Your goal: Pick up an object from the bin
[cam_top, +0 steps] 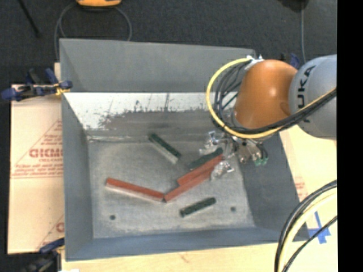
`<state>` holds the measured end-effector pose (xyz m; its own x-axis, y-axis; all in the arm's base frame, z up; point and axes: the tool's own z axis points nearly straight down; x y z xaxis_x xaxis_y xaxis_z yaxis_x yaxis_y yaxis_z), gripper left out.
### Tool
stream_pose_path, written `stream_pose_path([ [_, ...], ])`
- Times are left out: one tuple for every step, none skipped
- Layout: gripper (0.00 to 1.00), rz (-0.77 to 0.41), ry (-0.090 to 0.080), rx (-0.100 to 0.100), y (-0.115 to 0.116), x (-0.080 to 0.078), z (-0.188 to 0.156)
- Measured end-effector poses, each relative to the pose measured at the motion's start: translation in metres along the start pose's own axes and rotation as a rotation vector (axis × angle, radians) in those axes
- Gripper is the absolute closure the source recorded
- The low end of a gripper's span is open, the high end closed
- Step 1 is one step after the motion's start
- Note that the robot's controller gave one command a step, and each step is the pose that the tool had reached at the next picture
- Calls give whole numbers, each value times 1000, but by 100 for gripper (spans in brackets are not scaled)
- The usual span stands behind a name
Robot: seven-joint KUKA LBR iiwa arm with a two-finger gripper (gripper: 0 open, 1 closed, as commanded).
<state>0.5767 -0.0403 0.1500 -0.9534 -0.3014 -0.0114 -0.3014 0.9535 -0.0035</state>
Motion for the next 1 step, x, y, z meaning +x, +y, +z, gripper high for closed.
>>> stream_pose_path([
  [100, -25, 8, -2, 0, 13, -81],
])
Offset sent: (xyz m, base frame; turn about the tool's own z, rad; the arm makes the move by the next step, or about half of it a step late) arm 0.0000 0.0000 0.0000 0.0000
